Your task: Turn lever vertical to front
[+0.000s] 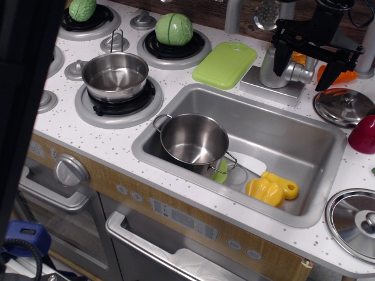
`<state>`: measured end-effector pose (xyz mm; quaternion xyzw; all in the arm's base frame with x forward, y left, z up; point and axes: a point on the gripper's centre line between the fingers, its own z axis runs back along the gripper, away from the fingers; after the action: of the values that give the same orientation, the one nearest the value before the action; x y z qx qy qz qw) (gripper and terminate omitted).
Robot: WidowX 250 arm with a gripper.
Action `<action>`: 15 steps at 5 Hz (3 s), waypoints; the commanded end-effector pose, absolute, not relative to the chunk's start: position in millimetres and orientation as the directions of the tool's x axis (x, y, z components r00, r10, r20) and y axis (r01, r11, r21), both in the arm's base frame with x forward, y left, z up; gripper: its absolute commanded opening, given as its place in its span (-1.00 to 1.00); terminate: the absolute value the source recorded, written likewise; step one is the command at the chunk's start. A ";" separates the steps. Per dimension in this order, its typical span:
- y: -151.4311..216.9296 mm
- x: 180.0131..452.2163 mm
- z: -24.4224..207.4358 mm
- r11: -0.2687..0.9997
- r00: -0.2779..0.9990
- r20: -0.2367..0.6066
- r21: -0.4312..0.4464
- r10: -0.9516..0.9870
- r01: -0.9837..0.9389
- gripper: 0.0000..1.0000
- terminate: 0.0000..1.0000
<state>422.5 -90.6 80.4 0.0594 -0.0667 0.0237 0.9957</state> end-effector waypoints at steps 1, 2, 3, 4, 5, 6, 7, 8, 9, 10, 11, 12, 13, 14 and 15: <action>-90.6 422.5 80.4 0.992 0.990 0.136 0.115 0.039 -0.055 1.00 -1.00; -93.1 435.2 86.2 0.987 0.963 0.268 0.146 0.032 -0.073 1.00 -1.00; -99.6 447.1 98.0 0.971 0.910 0.414 0.224 -0.017 -0.084 1.00 -1.00; -105.0 454.7 111.9 0.973 0.869 0.494 0.201 -0.003 -0.111 1.00 -1.00; -103.9 462.5 117.8 0.971 0.847 0.532 0.206 -0.006 -0.123 1.00 -1.00; -99.8 470.1 115.8 0.968 0.835 0.550 0.217 -0.017 -0.124 1.00 -1.00; -94.6 476.3 119.2 0.966 0.827 0.562 0.229 -0.028 -0.123 1.00 -1.00; -88.8 485.1 117.0 0.966 0.817 0.575 0.234 -0.047 -0.109 1.00 -1.00; -82.9 493.8 114.5 0.964 0.810 0.583 0.246 -0.065 -0.100 1.00 -1.00; -78.0 502.0 112.5 0.967 0.803 0.592 0.238 -0.067 -0.094 1.00 -1.00; -79.5 505.6 112.1 0.966 0.802 0.595 0.233 -0.048 -0.114 -1.00 -1.00; -83.3 500.4 113.9 0.967 0.811 0.584 0.224 -0.032 -0.123 -1.00 -1.00; -90.7 488.8 114.8 0.967 0.825 0.565 0.211 0.001 -0.145 -1.00 -1.00; -98.5 473.8 114.5 0.972 0.860 0.509 0.181 0.039 -0.151 -1.00 -1.00; -108.4 459.7 113.0 0.971 0.877 0.475 0.166 0.073 -0.171 -1.00 -1.00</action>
<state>455.6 -94.4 63.6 0.1201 -0.1815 0.0732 0.9733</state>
